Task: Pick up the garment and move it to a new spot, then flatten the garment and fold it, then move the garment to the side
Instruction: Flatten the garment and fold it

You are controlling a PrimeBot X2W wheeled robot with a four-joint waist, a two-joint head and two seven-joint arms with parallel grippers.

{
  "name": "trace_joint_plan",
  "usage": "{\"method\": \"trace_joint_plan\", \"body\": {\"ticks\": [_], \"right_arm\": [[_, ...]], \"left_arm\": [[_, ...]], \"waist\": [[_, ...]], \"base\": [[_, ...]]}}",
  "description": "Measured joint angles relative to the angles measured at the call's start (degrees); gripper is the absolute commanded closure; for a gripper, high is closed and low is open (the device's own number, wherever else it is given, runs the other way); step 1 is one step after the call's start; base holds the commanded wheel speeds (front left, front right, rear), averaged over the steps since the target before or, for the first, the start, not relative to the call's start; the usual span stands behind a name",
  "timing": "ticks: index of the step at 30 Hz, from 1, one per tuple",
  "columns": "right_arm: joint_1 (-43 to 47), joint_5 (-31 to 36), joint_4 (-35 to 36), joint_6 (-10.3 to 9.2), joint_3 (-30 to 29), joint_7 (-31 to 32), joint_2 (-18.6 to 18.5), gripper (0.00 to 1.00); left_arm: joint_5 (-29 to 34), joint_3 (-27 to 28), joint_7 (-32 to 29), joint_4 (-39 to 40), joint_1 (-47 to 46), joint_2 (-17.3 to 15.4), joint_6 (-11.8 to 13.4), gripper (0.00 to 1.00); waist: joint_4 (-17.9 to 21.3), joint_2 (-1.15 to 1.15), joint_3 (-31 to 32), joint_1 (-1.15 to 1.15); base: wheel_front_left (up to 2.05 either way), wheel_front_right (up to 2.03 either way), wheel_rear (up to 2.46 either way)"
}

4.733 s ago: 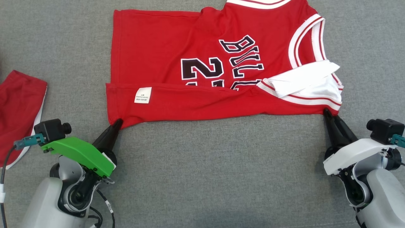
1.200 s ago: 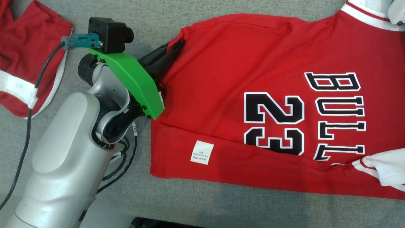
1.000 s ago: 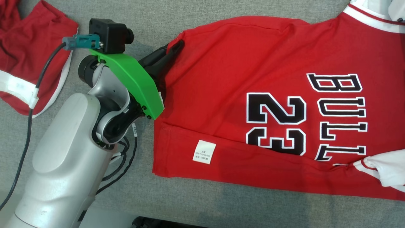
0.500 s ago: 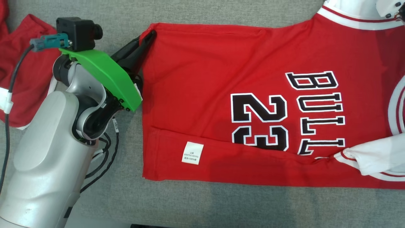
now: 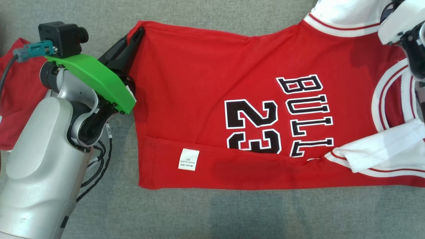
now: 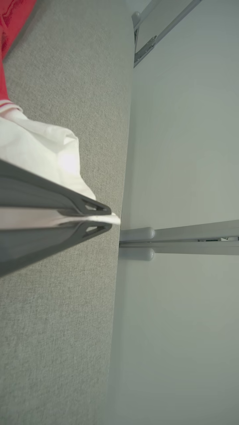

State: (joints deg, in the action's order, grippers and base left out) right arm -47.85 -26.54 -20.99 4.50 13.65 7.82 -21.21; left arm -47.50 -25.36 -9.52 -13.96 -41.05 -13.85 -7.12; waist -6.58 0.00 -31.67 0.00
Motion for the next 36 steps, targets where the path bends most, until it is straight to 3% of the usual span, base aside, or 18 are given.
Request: {"method": "trace_joint_plan", "body": {"ticks": [17,23,29,36], "right_arm": [[8.9,-2.5,3.7,1.05,0.2,-7.0,1.5,1.0],[16.8,-4.4,5.7,1.08,-0.8,-9.9,1.9,1.0],[26.3,-6.8,9.5,0.83,-2.0,-13.4,5.2,1.0],[37.3,-9.4,12.8,-1.07,-2.8,-15.2,7.8,1.0]], "left_arm": [[0.2,0.0,6.7,-3.9,6.4,0.6,0.0,1.0],[-0.7,0.3,10.4,-4.2,9.5,1.6,0.0,1.0],[-1.7,0.4,14.0,-4.2,16.2,1.7,0.0,1.0],[-2.3,1.1,16.8,-4.4,22.1,1.5,0.0,1.0]], "waist": [[1.8,0.0,6.4,0.0],[2.4,0.0,9.2,0.0],[3.7,0.0,12.5,0.0],[5.5,0.0,15.5,0.0]], "base": [[0.0,0.0,0.0],[0.0,0.0,0.0],[0.0,0.0,0.0],[0.0,0.0,0.0]]}}
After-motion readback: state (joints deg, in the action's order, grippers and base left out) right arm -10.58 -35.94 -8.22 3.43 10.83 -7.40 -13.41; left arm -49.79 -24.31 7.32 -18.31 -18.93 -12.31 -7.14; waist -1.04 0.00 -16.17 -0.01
